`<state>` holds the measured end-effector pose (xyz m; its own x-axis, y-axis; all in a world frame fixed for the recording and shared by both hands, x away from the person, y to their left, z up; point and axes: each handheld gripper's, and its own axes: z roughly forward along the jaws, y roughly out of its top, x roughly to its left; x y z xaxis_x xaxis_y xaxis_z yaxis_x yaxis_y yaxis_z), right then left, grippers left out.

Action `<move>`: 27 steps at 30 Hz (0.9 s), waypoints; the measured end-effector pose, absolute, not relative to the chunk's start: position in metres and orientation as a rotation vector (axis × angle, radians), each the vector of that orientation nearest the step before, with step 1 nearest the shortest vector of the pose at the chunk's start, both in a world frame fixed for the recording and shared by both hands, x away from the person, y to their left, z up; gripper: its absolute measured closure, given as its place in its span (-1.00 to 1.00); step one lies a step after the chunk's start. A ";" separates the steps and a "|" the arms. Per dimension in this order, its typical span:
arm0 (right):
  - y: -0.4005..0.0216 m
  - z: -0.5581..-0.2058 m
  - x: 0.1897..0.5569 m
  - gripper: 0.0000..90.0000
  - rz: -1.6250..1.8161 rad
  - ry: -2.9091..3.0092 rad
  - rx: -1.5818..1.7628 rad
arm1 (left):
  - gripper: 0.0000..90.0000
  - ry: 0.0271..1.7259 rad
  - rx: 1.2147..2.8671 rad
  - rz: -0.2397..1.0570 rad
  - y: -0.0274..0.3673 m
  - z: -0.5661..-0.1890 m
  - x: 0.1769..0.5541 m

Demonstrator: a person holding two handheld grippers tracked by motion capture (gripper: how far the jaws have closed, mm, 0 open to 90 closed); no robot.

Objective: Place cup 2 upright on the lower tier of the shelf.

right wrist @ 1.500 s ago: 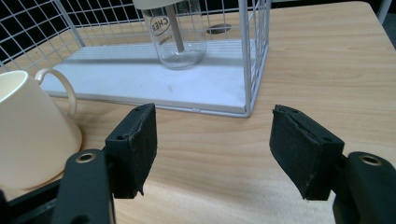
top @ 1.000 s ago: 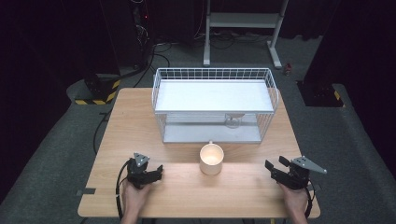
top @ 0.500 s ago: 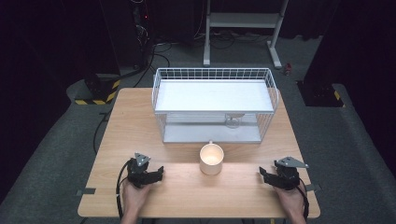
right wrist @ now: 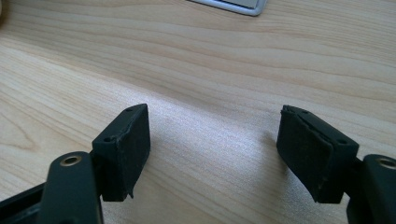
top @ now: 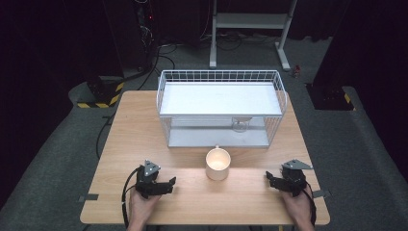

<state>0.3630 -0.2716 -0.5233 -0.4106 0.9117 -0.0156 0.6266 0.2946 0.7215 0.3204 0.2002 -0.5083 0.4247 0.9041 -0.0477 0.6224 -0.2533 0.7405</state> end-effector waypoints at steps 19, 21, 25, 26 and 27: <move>-0.272 -0.523 0.363 -0.42 0.900 2.143 1.377 | -0.83 1.147 2.041 0.446 0.158 -0.508 0.316; -0.272 -0.523 0.363 -0.43 0.900 2.142 1.377 | -0.85 1.129 2.047 0.441 0.153 -0.508 0.316; -0.272 -0.523 0.363 -0.45 0.898 2.142 1.380 | -0.87 1.102 2.061 0.429 0.144 -0.507 0.316; -0.272 -0.523 0.363 -0.45 0.898 2.142 1.380 | -0.88 1.097 2.063 0.426 0.142 -0.506 0.315; -0.272 -0.523 0.363 -0.46 0.897 2.142 1.376 | -0.88 1.089 2.064 0.428 0.140 -0.505 0.315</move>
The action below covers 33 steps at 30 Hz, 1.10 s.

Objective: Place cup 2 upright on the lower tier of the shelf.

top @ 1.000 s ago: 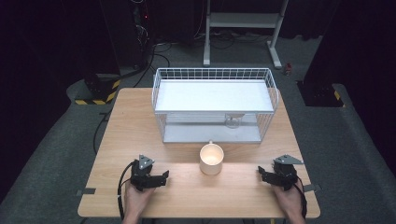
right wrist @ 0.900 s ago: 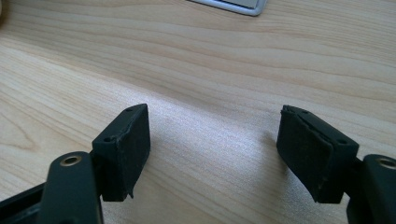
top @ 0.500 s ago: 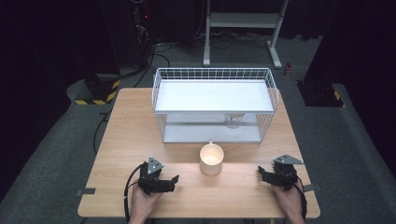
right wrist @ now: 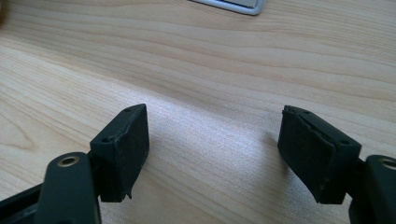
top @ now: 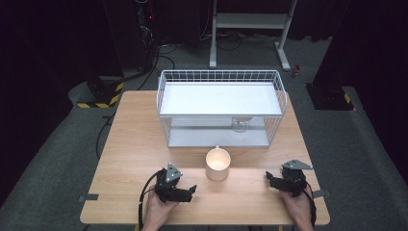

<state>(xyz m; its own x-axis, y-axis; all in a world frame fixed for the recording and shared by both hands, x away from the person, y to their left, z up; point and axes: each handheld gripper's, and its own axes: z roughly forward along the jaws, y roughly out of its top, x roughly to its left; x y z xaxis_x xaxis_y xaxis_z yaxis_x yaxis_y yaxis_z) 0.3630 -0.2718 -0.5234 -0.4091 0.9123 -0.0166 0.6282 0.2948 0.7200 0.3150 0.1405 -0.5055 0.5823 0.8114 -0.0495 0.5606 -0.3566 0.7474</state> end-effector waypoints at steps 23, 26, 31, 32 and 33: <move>-0.272 -0.524 0.363 -0.50 0.893 2.142 1.379 | -0.93 0.986 2.115 0.401 0.099 -0.502 0.321; -0.272 -0.524 0.363 -0.50 0.893 2.142 1.379 | -0.93 0.976 2.122 0.404 0.094 -0.500 0.325; -0.272 -0.524 0.363 -0.50 0.893 2.142 1.379 | -0.94 0.969 2.131 0.399 0.085 -0.498 0.333; -0.272 -0.524 0.363 -0.50 0.893 2.142 1.379 | -0.95 0.969 2.130 0.399 0.083 -0.498 0.333; -0.272 -0.524 0.363 -0.50 0.893 2.142 1.380 | -0.95 0.967 2.131 0.399 0.082 -0.497 0.335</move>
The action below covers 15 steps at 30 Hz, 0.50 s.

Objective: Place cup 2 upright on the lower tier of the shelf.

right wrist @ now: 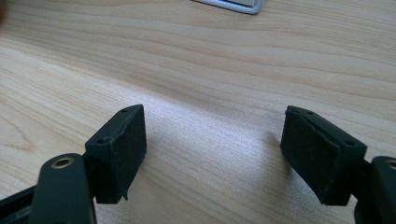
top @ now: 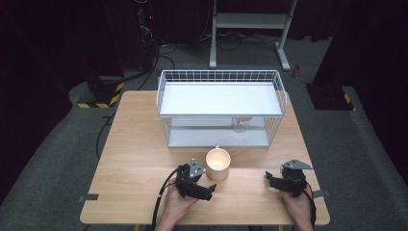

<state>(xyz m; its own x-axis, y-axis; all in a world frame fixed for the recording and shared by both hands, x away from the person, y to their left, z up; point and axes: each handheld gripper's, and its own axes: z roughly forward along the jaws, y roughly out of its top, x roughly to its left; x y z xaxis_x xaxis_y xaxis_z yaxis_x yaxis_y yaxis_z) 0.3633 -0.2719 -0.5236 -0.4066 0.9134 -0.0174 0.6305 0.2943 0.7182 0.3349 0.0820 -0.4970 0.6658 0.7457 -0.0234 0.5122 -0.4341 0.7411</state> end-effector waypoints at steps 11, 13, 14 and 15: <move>-0.272 -0.524 0.363 -0.50 0.893 2.142 1.380 | -0.99 0.960 2.121 0.404 0.065 -0.492 0.349; -0.272 -0.524 0.363 -0.50 0.893 2.141 1.380 | -0.99 0.964 2.111 0.400 0.063 -0.491 0.351; -0.272 -0.524 0.363 -0.50 0.893 2.142 1.378 | -0.99 0.960 2.109 0.403 0.062 -0.491 0.353; -0.272 -0.524 0.363 -0.50 0.893 2.142 1.379 | -0.99 0.962 2.100 0.398 0.061 -0.490 0.353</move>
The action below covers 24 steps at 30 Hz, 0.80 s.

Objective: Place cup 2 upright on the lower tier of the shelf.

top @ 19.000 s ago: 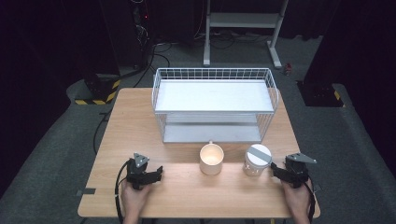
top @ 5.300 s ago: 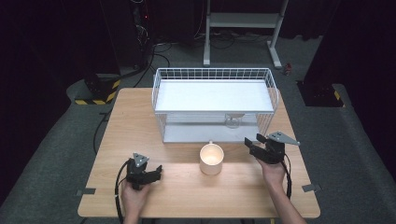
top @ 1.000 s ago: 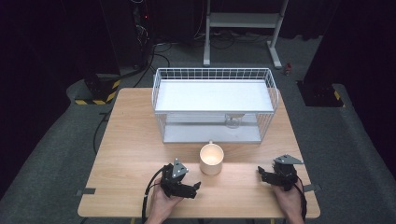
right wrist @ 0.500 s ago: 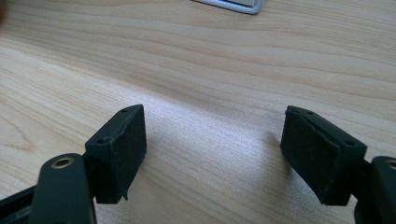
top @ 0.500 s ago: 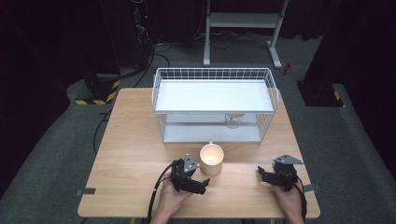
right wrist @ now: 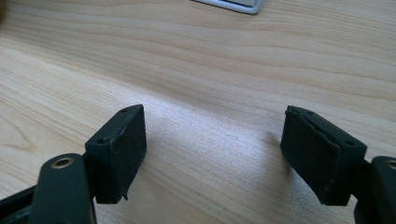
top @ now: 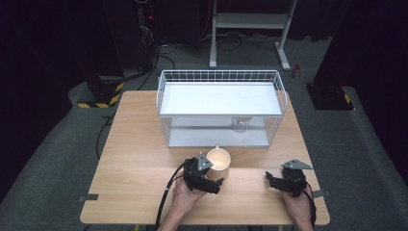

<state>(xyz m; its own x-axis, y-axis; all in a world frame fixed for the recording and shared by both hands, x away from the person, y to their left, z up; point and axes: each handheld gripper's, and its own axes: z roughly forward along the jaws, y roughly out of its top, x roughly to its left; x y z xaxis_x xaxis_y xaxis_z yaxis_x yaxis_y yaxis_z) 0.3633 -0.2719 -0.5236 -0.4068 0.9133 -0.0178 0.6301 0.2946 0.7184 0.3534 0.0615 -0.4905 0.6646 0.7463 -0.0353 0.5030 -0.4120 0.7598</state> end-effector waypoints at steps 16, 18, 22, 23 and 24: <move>-0.272 -0.524 0.363 -0.50 0.893 2.142 1.377 | -0.99 0.966 2.074 0.426 0.050 -0.487 0.368; -0.272 -0.524 0.363 -0.50 0.893 2.142 1.380 | -0.99 0.970 2.088 0.438 0.048 -0.488 0.369; -0.272 -0.524 0.363 -0.50 0.893 2.141 1.383 | -0.97 0.970 2.097 0.481 0.042 -0.487 0.371; -0.271 -0.523 0.363 -0.50 0.895 2.139 1.387 | -0.97 0.976 2.097 0.479 0.042 -0.488 0.371; -0.271 -0.523 0.363 -0.50 0.896 2.139 1.389 | -0.97 0.981 2.093 0.476 0.042 -0.488 0.372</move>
